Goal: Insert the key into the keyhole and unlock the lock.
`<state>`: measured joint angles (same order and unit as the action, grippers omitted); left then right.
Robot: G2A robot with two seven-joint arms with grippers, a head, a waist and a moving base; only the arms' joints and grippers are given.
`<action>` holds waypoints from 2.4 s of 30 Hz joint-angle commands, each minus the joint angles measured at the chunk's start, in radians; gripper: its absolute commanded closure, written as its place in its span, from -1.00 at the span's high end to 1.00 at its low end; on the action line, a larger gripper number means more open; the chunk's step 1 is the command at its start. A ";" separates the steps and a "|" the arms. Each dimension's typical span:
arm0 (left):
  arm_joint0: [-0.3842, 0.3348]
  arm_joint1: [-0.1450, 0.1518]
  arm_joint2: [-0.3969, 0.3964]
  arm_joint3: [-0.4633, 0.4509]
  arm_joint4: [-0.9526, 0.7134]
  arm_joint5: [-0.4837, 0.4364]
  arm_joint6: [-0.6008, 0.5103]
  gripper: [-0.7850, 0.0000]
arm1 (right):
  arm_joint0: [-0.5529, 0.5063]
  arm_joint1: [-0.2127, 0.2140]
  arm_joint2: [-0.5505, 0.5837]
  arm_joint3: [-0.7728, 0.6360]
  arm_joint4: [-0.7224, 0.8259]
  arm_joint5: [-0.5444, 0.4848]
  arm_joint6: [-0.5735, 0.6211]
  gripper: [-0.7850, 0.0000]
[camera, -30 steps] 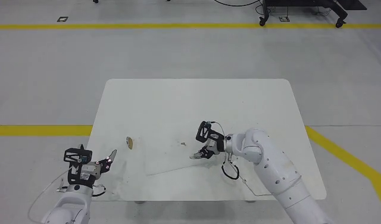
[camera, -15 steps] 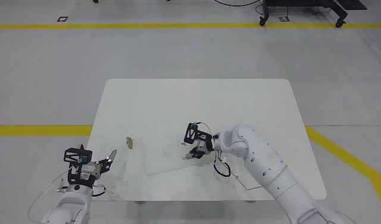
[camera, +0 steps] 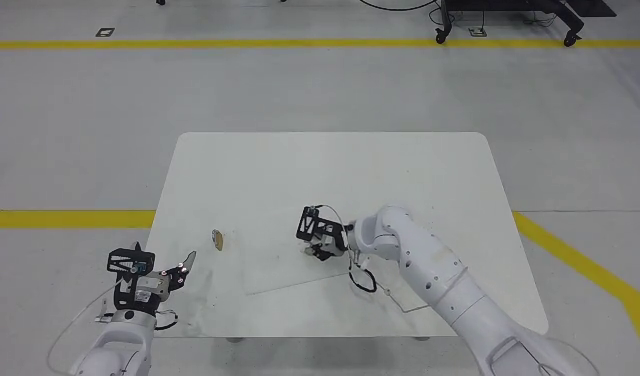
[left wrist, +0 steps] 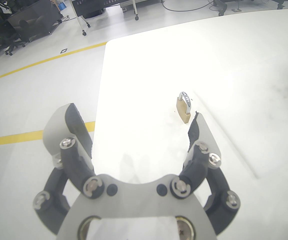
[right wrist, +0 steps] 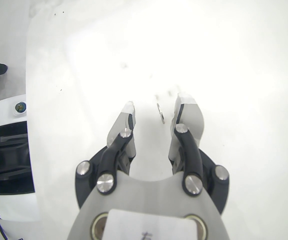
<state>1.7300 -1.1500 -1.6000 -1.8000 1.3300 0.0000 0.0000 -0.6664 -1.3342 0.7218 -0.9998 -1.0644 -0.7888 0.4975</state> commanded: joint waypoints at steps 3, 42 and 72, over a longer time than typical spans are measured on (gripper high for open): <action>0.000 0.000 0.000 0.000 0.000 0.000 0.000 1.00 | 0.014 -0.006 -0.005 0.023 -0.003 -0.012 -0.016 -1.00; 0.000 0.000 0.000 0.000 0.000 0.000 0.000 1.00 | -0.200 0.159 0.359 -0.163 -0.065 -0.024 -0.055 -1.00; 0.000 0.000 0.000 0.000 0.000 0.000 0.000 1.00 | -0.337 0.185 0.544 -0.097 0.469 -0.129 -0.333 -1.00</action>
<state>1.7300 -1.1500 -1.6000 -1.8000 1.3300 0.0000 0.0000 -0.9940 -1.1508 1.2539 -1.1130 -0.6933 -0.8789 0.1595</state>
